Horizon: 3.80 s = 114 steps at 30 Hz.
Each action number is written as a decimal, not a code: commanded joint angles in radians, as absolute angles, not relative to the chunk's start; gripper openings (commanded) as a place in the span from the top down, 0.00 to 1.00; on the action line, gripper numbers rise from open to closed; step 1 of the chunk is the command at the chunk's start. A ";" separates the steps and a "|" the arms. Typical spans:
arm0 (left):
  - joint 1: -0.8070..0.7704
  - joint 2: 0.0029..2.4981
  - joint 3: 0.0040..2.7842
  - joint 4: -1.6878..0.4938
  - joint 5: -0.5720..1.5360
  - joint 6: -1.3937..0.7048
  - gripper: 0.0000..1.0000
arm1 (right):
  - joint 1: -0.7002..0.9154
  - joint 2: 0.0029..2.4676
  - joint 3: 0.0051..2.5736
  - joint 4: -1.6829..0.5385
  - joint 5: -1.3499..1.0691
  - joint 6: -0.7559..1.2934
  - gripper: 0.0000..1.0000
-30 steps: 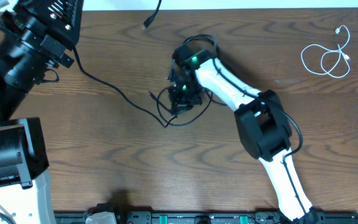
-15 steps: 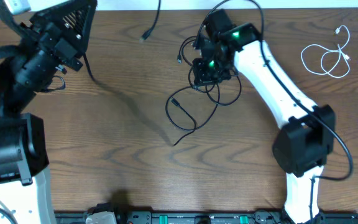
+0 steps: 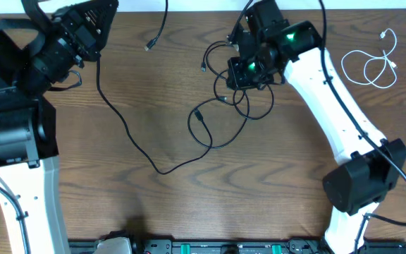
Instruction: Untangle cables
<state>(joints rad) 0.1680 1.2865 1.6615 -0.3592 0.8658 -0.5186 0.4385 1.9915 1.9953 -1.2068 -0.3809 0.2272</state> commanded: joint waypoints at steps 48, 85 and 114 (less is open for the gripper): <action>0.278 1.164 1.673 0.017 0.796 -0.633 0.93 | 0.731 2.448 1.995 -1.120 -0.601 0.336 0.62; 0.278 1.230 1.672 -0.984 0.312 -0.262 0.93 | 0.774 2.448 1.995 -1.100 -0.369 0.427 0.86; 0.130 1.495 1.396 -1.102 0.288 -0.172 0.93 | 0.567 2.267 1.996 -1.133 -0.372 0.338 0.62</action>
